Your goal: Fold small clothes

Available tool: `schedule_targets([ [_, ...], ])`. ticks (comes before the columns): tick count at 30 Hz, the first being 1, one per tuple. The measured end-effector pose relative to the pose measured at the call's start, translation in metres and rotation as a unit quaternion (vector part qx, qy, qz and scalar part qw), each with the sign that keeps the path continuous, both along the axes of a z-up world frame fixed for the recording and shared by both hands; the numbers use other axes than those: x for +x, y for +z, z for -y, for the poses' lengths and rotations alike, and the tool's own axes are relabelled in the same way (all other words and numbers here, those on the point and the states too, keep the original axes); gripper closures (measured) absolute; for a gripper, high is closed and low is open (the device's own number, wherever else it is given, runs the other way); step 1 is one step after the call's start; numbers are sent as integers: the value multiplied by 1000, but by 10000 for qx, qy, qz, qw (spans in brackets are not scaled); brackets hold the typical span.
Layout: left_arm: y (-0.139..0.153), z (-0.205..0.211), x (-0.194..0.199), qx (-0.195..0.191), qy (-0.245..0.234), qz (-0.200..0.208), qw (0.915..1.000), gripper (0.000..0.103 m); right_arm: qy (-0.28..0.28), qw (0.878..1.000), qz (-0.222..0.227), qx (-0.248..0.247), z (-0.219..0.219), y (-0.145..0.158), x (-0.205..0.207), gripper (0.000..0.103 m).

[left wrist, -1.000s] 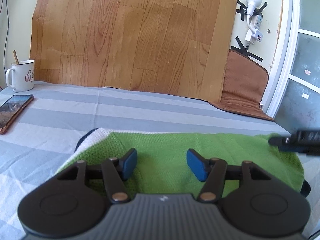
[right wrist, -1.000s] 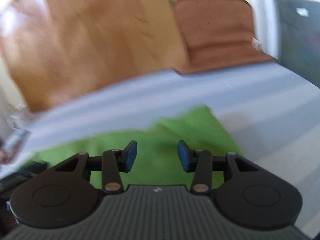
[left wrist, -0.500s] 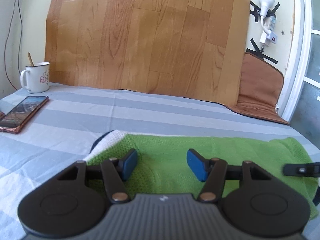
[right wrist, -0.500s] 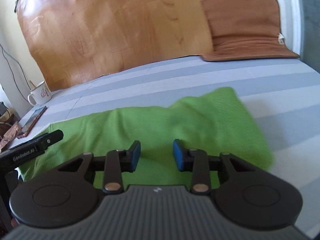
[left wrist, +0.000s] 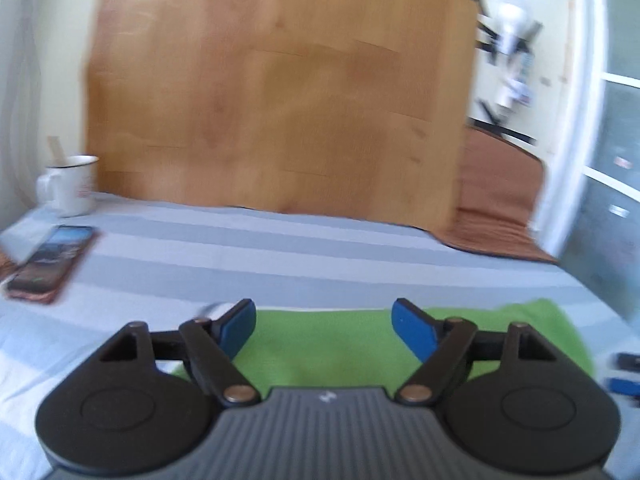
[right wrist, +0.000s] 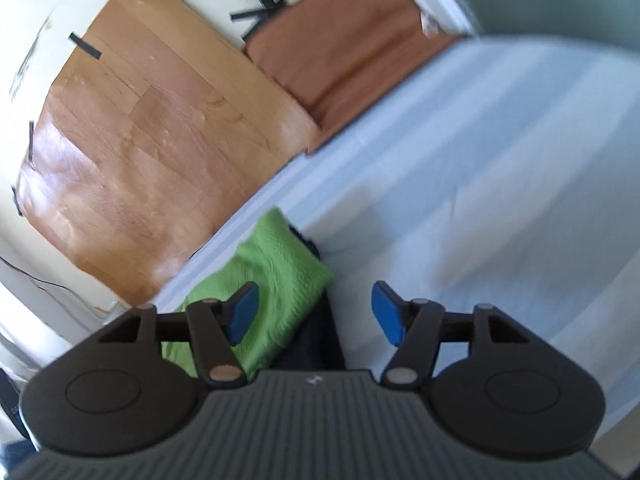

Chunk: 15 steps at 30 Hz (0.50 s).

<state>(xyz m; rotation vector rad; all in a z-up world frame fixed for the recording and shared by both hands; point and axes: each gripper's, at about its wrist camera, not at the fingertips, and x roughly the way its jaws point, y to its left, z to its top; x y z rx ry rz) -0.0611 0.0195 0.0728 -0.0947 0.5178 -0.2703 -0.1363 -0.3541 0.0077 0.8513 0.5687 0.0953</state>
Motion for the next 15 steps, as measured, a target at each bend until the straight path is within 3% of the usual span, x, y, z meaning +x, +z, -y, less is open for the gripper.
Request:
schedule_targets([
  [4, 10, 37, 20, 75, -1125, -726, 9910, 27, 471, 9989, -26, 48, -18, -4, 23, 41],
  [6, 16, 61, 30, 78, -1628, -1082, 9807, 27, 749, 9970, -193, -43, -31, -4, 36, 74],
  [8, 23, 90, 37, 175, -2023, -1342, 9699, 23, 760, 9964, -139, -354, -48, 3, 38, 77],
  [11, 30, 134, 39, 491, -2453, -1541, 9559, 12, 817, 9920, 394, -878, -68, 32, 31, 78],
  [15, 40, 179, 34, 1108, -2821, -1369, 9431, 2, 1114, 9648, 852, -2224, -117, 64, 19, 78],
])
